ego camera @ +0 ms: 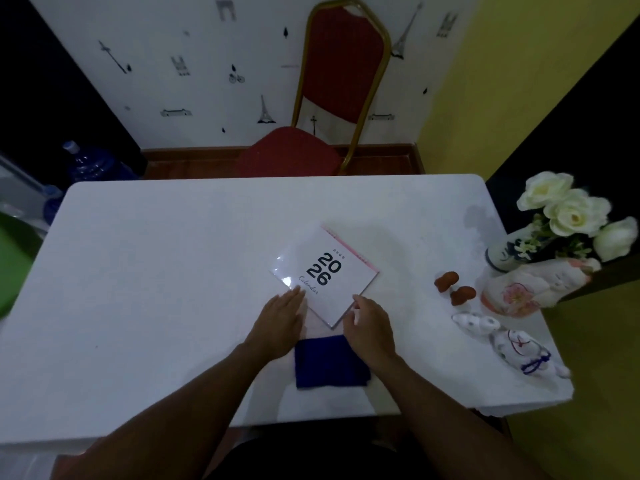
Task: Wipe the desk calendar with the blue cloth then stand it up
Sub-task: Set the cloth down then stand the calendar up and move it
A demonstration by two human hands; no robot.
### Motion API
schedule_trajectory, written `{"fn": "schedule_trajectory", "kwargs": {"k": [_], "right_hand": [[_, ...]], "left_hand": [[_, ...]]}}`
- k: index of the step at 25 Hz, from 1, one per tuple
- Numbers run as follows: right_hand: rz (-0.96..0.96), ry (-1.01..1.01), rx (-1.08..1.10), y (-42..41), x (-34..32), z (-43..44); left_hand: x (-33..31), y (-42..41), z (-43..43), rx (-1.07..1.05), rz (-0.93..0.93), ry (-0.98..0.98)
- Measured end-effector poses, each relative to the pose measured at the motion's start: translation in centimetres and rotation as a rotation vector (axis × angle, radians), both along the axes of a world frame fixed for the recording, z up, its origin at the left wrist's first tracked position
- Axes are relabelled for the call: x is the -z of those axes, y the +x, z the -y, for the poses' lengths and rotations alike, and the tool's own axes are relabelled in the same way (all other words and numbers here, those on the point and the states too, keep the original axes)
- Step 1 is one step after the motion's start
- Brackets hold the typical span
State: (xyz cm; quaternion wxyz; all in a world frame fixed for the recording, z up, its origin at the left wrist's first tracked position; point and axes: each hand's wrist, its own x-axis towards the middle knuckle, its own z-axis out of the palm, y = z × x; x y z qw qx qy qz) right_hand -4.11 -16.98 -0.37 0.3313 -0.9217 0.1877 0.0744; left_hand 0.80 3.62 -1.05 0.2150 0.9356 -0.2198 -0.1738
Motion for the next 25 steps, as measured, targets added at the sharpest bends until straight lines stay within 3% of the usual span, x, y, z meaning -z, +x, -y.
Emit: {"fn": "schedule_trajectory", "kwargs": {"k": [7,11,19,25], "right_hand": [[-0.177,0.149,0.372,5.1,1.2,0.0],[-0.198,0.198,0.452,5.5,2.1,-0.3],[-0.134,0.337,0.714,5.9,2.0,-1.6],[-0.016,0.519,0.702,6.0,1.1,-1.0]], "left_hand": [[-0.6,9.3,1.5,-0.191,-0.175,0.004],[0.0,12.6,1.7,-0.222,-0.233,0.017],[0.3,13.2,2.6,-0.440,-0.220,-0.212],[-0.5,12.7,1.1,-0.642,-0.285,-0.406]]}}
